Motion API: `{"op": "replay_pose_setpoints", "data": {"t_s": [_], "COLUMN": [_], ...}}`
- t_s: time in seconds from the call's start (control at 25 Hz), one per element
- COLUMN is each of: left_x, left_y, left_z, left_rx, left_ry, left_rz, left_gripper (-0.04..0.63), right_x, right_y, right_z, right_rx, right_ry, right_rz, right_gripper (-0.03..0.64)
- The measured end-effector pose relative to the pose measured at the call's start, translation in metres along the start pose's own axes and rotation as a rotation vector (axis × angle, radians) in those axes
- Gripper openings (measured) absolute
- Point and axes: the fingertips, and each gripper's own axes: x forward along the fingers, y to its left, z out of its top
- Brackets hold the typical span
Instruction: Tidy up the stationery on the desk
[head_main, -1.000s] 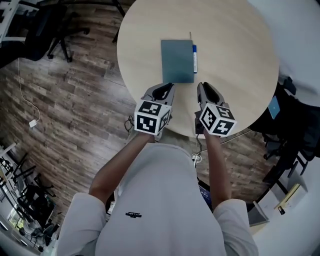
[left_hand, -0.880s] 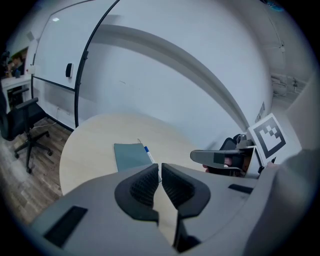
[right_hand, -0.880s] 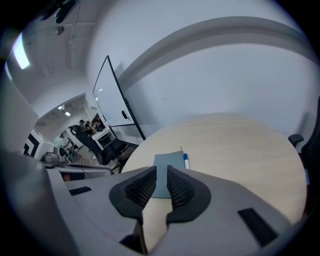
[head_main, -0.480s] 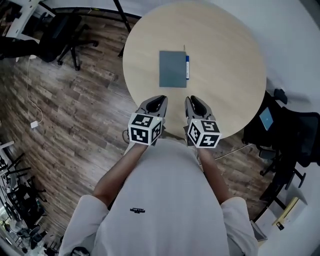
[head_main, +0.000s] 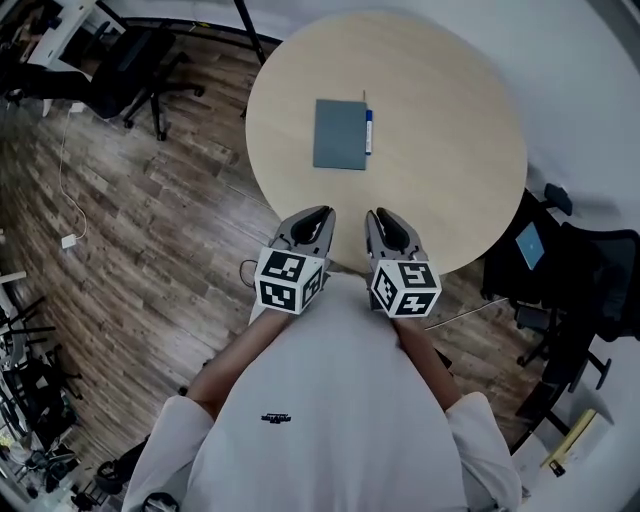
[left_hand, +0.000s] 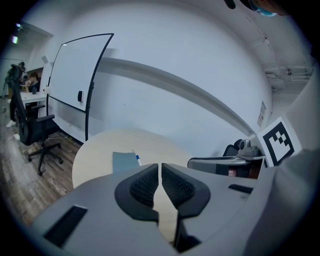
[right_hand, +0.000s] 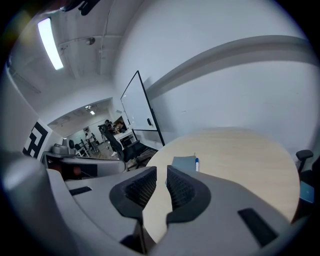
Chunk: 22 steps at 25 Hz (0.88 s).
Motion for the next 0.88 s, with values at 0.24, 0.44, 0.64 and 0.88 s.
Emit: {"op": "replay_pose_setpoints", "data": {"t_s": [0.24, 0.44, 0.64, 0.88], "left_x": [-0.009, -0.011, -0.007, -0.003], "left_y": [-0.013, -0.023, -0.027, -0.027], "left_z": [-0.01, -0.009, -0.008, -0.008], "left_rx": [0.046, 0.075, 0.085, 0.101], "left_ry": [-0.017, -0.021, -0.009, -0.007], "left_rz": [0.029, 0.037, 0.034, 0.031], "left_gripper": [0.035, 0.035, 0.035, 0.035], "right_x": [-0.016, -0.025, -0.023, -0.019], "right_y": [0.009, 0.007, 0.005, 0.002], "right_z": [-0.009, -0.006, -0.006, -0.007], "right_rx": [0.009, -0.032, -0.031, -0.036], "right_ry": [0.004, -0.021, -0.015, -0.009], "right_rz": [0.031, 0.012, 0.024, 0.018], "right_gripper": [0.086, 0.066, 0.034, 0.032]}}
